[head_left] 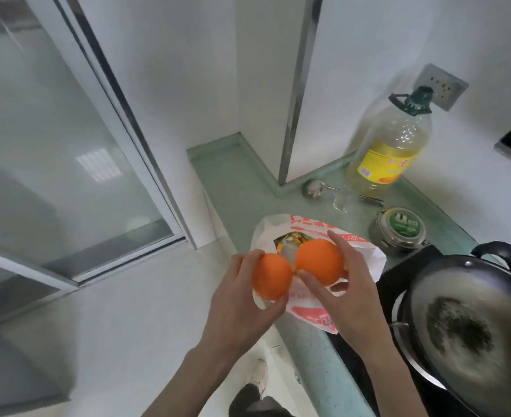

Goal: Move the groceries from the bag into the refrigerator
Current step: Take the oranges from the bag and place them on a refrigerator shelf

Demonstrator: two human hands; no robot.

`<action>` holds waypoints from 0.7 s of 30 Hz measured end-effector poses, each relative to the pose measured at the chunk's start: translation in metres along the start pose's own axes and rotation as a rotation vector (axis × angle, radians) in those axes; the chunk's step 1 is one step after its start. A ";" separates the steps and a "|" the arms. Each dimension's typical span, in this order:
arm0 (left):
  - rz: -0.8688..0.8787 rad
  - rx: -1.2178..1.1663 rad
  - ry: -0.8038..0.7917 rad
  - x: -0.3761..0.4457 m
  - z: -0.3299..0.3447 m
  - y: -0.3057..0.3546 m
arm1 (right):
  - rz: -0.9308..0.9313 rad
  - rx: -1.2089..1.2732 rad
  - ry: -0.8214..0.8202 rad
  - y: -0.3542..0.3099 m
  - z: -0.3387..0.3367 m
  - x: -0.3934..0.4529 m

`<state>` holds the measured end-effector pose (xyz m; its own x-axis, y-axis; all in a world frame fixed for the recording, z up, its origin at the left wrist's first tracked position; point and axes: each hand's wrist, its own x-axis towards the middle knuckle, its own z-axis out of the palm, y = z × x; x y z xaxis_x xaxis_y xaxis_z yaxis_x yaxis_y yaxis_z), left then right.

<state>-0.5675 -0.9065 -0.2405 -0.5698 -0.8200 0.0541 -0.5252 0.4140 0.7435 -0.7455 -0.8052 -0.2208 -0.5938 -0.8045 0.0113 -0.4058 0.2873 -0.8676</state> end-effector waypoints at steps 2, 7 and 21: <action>-0.032 0.000 0.065 -0.015 -0.016 -0.005 | -0.024 0.036 -0.038 -0.016 0.004 -0.006; -0.166 -0.093 0.248 -0.077 -0.051 -0.023 | -0.086 0.169 -0.169 -0.055 0.028 -0.032; -0.425 -0.163 0.797 -0.326 -0.123 -0.045 | -0.392 0.036 -0.697 -0.140 0.135 -0.189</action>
<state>-0.2801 -0.7060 -0.2091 0.2872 -0.9454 0.1537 -0.4605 0.0044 0.8876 -0.4828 -0.7640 -0.1691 0.1630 -0.9865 0.0158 -0.4651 -0.0910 -0.8806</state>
